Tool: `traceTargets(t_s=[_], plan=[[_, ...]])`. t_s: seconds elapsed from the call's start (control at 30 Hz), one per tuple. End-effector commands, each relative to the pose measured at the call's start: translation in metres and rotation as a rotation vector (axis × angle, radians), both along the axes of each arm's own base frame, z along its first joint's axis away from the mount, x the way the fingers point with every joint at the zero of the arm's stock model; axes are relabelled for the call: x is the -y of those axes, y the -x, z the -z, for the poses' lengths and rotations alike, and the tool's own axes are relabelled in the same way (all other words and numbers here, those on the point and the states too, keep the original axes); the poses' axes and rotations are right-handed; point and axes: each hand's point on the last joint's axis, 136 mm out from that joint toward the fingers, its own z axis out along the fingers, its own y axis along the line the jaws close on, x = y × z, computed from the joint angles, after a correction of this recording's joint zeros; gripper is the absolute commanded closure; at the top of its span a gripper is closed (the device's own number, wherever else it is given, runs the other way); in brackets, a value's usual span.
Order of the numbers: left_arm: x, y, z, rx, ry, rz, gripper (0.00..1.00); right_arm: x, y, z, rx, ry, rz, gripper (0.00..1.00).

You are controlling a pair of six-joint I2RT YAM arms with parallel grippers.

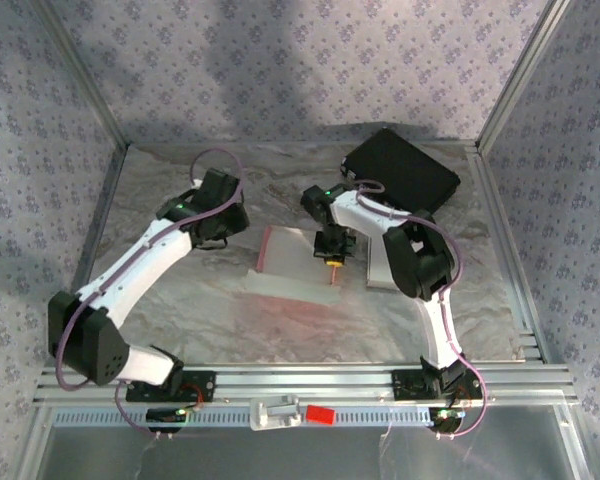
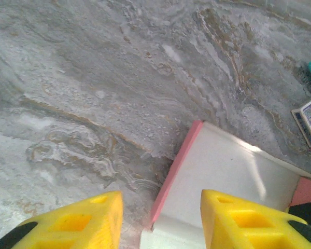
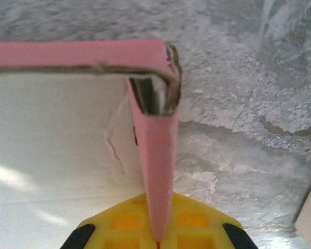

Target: Fold the paper box

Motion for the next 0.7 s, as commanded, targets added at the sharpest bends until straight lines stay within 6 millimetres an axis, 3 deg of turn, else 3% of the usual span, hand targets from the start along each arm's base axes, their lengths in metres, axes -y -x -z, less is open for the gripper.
traceTargets(t_s=[0.0, 0.23, 0.43, 0.53, 0.67], plan=[[-0.016, 0.027, 0.02, -0.093, 0.016, 0.0, 0.6, -0.001, 0.014, 0.029, -0.134, -0.063, 0.141, 1.0], [-0.029, 0.073, 0.078, -0.229, 0.16, -0.078, 0.68, -0.01, 0.013, 0.027, -0.174, -0.16, 0.308, 0.99], [-0.002, 0.084, 0.116, -0.259, 0.396, -0.131, 0.69, -0.024, 0.014, 0.024, -0.193, -0.23, 0.386, 0.92], [0.013, 0.076, 0.118, -0.225, 0.491, -0.146, 0.68, -0.037, 0.017, 0.021, -0.208, -0.29, 0.432, 0.76], [0.026, 0.061, 0.11, -0.179, 0.545, -0.151, 0.67, -0.043, 0.019, 0.001, -0.174, -0.302, 0.418, 0.51]])
